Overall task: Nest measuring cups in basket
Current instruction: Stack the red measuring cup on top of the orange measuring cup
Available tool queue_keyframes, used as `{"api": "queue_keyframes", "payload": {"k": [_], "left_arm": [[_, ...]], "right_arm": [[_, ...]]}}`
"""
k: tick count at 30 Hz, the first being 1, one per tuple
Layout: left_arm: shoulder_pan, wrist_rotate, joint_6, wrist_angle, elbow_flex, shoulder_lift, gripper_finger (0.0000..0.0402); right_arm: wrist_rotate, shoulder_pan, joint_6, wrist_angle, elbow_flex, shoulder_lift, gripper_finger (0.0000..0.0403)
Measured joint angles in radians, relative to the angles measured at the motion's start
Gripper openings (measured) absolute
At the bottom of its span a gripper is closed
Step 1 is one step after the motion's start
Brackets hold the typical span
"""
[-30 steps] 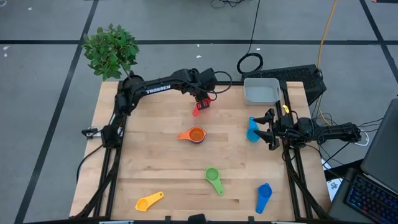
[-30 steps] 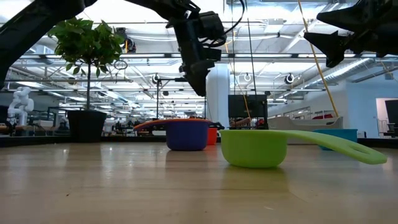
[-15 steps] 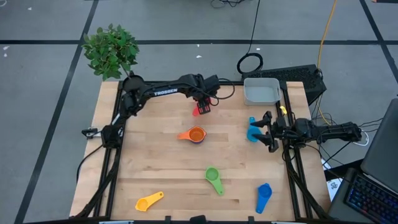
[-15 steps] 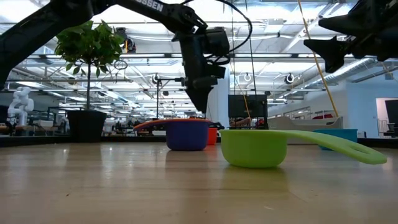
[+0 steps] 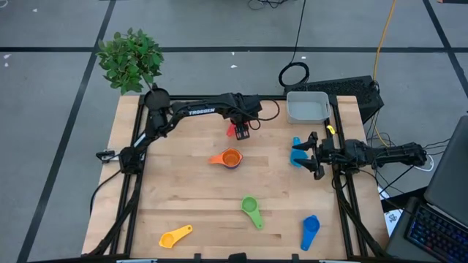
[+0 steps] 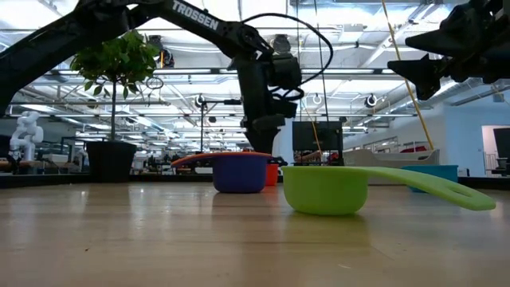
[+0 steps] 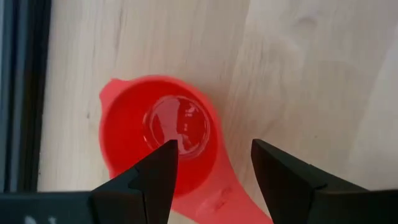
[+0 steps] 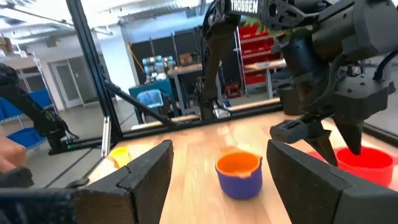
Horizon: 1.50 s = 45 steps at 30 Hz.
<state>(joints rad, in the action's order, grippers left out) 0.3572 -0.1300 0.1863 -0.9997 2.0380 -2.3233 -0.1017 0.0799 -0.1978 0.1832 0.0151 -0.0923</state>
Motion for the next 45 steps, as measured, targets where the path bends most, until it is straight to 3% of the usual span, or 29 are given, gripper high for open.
{"api": "queue_keyframes", "payload": {"k": [5,8,15,22,35,45], "left_arm": [[0.011,-0.011,0.015,0.006,0.0,-0.041,0.0206],[0.006,-0.035,0.045,0.003,0.0,-0.06,0.018],[-0.009,-0.041,0.094,-0.031,0.0,-0.055,0.0021],[-0.055,-0.167,0.15,-0.104,0.0,0.012,0.0012],[-0.189,-0.1,0.104,-0.256,0.0,0.21,0.0012],[-0.308,-0.005,0.119,-0.23,0.0,0.225,0.0012]], "right_arm": [[0.0,0.0,-0.007,-0.003,0.0,-0.008,0.0252],[0.0,0.0,-0.018,-0.005,0.0,-0.014,0.0252],[-0.001,0.0,-0.023,-0.016,0.0,-0.02,0.0252],[-0.002,0.0,-0.026,-0.016,0.0,-0.02,0.0252],[-0.002,0.0,-0.031,-0.008,0.0,-0.02,0.0252],[-0.002,0.0,-0.05,0.023,0.0,-0.02,0.0252]]}}
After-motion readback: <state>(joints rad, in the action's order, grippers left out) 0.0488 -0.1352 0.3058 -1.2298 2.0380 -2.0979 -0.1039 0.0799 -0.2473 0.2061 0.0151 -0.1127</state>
